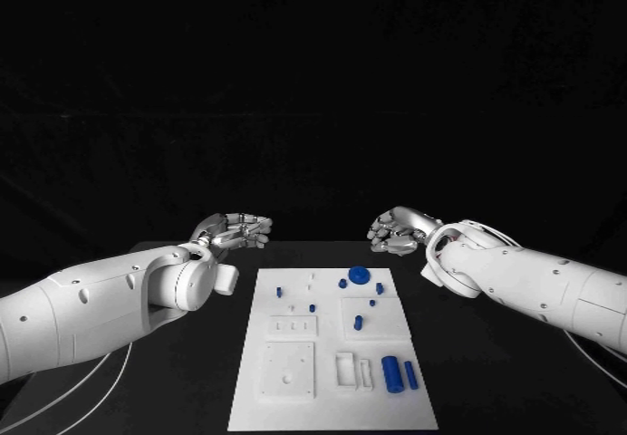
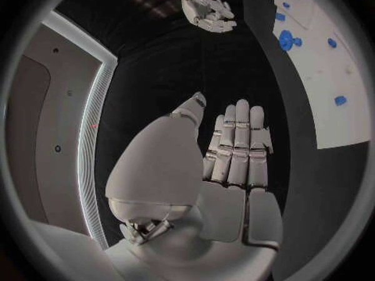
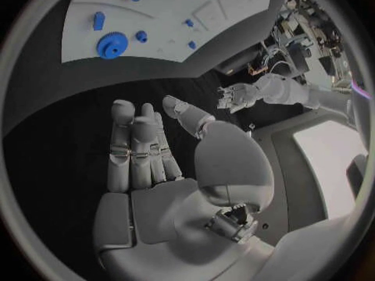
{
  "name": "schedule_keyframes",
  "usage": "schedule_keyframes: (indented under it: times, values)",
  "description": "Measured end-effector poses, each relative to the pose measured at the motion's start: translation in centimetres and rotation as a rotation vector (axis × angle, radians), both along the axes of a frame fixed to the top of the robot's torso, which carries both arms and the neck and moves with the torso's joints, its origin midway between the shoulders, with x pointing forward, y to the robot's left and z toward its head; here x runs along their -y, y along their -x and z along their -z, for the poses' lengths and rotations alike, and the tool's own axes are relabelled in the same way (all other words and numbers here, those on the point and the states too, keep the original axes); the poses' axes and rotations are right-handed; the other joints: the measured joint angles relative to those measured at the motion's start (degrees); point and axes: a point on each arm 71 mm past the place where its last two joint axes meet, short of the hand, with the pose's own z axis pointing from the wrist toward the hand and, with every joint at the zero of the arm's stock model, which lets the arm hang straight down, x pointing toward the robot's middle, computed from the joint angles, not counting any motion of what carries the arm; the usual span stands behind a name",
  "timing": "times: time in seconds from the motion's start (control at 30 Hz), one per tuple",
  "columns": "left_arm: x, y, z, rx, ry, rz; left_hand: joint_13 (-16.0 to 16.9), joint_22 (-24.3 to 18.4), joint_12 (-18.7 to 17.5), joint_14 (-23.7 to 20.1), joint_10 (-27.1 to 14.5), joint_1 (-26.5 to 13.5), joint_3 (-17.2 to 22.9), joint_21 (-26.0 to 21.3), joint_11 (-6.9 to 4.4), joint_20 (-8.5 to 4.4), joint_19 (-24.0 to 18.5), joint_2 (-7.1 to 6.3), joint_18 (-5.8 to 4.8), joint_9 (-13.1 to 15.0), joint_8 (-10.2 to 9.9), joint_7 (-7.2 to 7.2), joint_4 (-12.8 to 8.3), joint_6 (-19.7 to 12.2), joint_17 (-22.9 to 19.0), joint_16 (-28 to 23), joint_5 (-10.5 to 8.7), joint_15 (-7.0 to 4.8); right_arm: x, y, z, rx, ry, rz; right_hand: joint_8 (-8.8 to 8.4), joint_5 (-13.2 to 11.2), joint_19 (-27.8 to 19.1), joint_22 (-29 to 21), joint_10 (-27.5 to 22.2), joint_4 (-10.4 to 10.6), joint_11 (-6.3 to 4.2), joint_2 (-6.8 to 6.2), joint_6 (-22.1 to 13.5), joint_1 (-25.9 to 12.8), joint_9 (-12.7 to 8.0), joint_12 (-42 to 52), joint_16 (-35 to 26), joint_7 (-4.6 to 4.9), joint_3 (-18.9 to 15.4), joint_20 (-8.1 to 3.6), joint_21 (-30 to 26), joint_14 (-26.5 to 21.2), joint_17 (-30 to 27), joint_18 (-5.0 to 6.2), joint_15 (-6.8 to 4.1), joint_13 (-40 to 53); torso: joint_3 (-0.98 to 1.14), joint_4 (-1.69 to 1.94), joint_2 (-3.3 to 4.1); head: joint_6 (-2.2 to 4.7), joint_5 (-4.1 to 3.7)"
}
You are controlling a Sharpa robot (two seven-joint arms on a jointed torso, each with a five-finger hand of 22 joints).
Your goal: Assemble the parts on the task board
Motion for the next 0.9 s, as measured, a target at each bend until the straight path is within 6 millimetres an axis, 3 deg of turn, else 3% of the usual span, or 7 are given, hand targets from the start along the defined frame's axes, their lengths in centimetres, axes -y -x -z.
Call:
schedule_keyframes:
  times: [0.2,0.4,0.73,0.9]
  values:
    - [0.4,1.0,-0.2,0.0,0.016,0.035,-0.1,0.0,0.0,0.0,0.0,0.0,0.0,0.0,0.0,0.0,0.0,0.0,-0.06,-0.1,0.0,0.0,0.0,0.0,0.1,-0.2,0.0,0.0,-1.9,0.0,0.1,0.067,0.16,-0.064,-0.3,0.0,0.0,0.0,0.0,-0.2,0.0,-0.24,0.0,0.2,-0.1,-0.5,0.7,0.0,-0.2,0.0,0.9,-0.1,0.2,-0.12,0.04,-0.1,0.11,0.78,1.57,0.56,-0.58]
    - [0.6,1.4,-0.9,0.012,0.026,0.052,-0.3,0.0,-0.7,0.0,0.0,0.5,-0.7,0.0,0.0,0.0,0.0,-0.01,-0.32,-0.3,-0.4,0.08,0.2,0.1,0.3,-0.6,0.0,0.0,-2.8,-0.1,0.3,0.12,0.276,-0.091,-0.75,-0.5,0.0,0.0,-0.7,-0.2,0.73,-1.2,-0.2,1.2,-0.1,-1.6,2.0,-0.16,-0.2,0.0,2.0,-0.3,0.2,-0.15,0.31,-0.6,0.24,1.49,3.39,1.35,-1.22]
    - [1.2,1.7,-2.0,0.031,0.036,0.078,-0.5,0.0,-1.1,0.2,0.0,0.9,-1.3,0.0,0.0,0.0,0.0,-0.01,-0.37,-0.5,-0.9,0.2,0.6,0.2,0.5,-1.1,0.0,0.2,-3.6,0.3,0.4,0.155,0.345,-0.116,-1.62,-1.2,0.0,0.0,-1.5,-0.3,1.44,-2.34,-0.6,2.3,-0.2,-3.1,3.0,-0.31,0.0,-0.03,2.4,-0.7,-0.3,-0.22,1.0,-1.5,0.48,2.21,5.75,2.15,-1.65]
    - [1.4,1.9,-2.1,0.034,0.037,0.086,-0.5,0.0,-1.4,0.2,0.0,0.9,-1.7,0.2,0.0,0.01,0.0,-0.01,-0.41,-0.6,-1.2,0.2,0.9,0.2,0.7,-1.5,0.0,0.2,-3.9,0.5,0.4,0.163,0.362,-0.126,-1.63,-1.2,0.0,0.0,-1.7,-0.3,1.65,-2.56,-0.7,2.6,-0.2,-3.4,3.3,-0.26,0.0,-0.03,2.4,-0.7,-0.5,-0.22,1.08,-1.7,0.63,2.37,6.56,2.45,-1.75]
